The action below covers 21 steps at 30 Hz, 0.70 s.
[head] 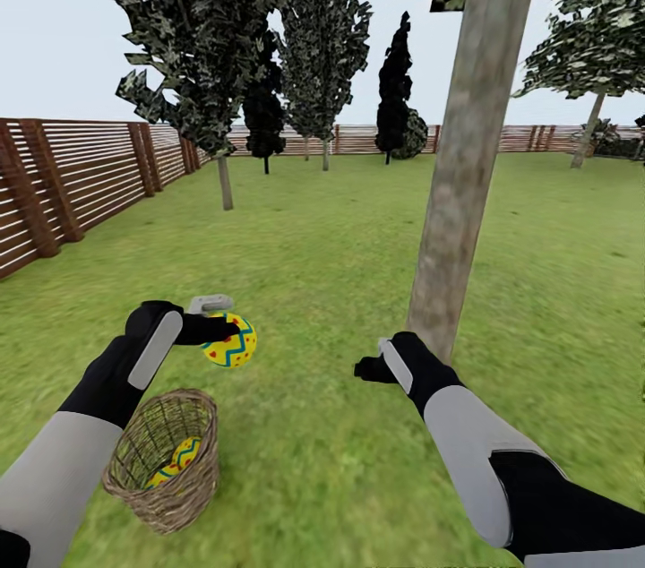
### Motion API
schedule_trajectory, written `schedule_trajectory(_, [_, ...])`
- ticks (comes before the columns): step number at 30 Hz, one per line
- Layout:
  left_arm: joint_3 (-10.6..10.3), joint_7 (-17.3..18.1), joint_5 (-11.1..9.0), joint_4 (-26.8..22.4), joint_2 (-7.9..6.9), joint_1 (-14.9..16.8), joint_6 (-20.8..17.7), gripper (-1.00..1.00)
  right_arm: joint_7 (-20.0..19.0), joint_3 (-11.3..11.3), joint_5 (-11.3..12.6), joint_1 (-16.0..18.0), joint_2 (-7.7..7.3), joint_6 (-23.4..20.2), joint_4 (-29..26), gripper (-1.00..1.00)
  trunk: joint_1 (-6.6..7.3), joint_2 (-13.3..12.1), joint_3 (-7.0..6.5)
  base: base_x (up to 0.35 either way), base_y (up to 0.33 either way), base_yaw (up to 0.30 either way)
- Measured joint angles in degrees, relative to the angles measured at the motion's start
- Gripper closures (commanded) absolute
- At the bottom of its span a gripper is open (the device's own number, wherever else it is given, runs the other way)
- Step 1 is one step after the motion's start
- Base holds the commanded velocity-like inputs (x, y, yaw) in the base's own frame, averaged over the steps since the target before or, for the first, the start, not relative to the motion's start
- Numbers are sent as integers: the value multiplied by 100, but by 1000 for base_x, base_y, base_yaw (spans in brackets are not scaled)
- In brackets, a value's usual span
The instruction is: Take the three Easter eggs out of the wicker basket on the lawn in the garden, then place them on the lawn next to a single tree (choose any tree) so that all three eggs are next to the same tree and none are left in the basket.
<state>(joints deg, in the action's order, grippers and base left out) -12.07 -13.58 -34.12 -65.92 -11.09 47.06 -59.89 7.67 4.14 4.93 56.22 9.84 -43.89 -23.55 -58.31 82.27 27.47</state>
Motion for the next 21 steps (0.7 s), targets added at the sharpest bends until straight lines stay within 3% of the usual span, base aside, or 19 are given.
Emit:
schedule_trajectory(12, [0,-5,-13,26,0,-1,-1,100,0,-10,3,0,8,-31,5,-100,264,-481,-219,-3,0,-8])
schedule_trajectory(16, [1,-5,-10,51,0,-1,-1,100,-9,-4,6,0,10,-319,-28,-100,352,-642,-291,0,0,-3])
schedule_trajectory(21, [0,-5,-8,80,1,0,1,100,-12,7,8,-1,3,-375,-38,-100,462,-842,-400,0,0,-150])
